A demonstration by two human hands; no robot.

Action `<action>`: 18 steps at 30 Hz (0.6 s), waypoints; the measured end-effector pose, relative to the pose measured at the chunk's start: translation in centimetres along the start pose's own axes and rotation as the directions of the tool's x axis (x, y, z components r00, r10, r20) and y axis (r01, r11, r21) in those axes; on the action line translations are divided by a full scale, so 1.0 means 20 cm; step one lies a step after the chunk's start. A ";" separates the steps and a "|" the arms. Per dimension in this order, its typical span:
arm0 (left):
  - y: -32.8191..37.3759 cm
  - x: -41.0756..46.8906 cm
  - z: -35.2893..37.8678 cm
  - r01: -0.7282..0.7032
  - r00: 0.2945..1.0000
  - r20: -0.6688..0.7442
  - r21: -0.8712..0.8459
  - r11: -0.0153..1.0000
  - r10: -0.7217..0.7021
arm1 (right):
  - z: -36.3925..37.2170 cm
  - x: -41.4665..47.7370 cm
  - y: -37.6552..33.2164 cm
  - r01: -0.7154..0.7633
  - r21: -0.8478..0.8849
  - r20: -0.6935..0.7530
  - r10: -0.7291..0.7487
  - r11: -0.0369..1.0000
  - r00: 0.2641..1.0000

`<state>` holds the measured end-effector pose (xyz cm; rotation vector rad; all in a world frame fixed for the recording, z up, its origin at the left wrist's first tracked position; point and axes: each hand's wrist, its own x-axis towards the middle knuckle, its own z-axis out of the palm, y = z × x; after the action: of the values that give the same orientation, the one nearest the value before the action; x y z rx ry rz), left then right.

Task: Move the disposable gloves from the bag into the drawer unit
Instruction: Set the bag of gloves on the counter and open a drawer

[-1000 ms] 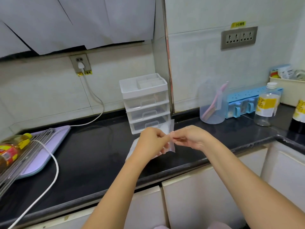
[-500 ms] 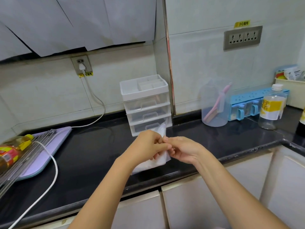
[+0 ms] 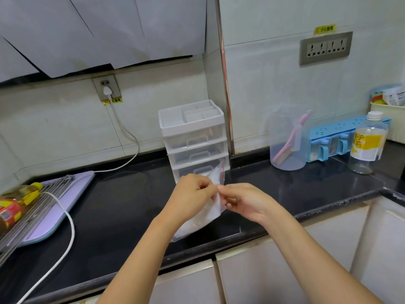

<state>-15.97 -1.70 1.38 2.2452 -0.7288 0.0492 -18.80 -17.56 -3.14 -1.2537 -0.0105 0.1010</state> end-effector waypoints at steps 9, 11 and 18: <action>-0.04 0.03 -0.03 -0.003 0.955 -0.294 0.119 0.993 0.038 | -0.04 0.00 -0.04 -0.050 -0.741 -0.296 -0.259 0.669 0.920; -0.05 0.02 -0.05 0.011 0.962 -0.272 0.174 0.985 0.037 | -0.09 0.01 -0.03 -0.121 -0.746 -0.331 -0.207 0.655 0.921; -0.05 -0.01 -0.02 -0.041 0.994 -0.088 0.216 0.976 0.062 | -0.11 0.05 0.00 -0.032 -0.697 -0.196 -0.147 0.717 0.970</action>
<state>-15.60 -0.80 0.89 2.4084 -0.7612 0.2687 -17.71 -19.53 -3.82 -2.0275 0.1336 -0.1278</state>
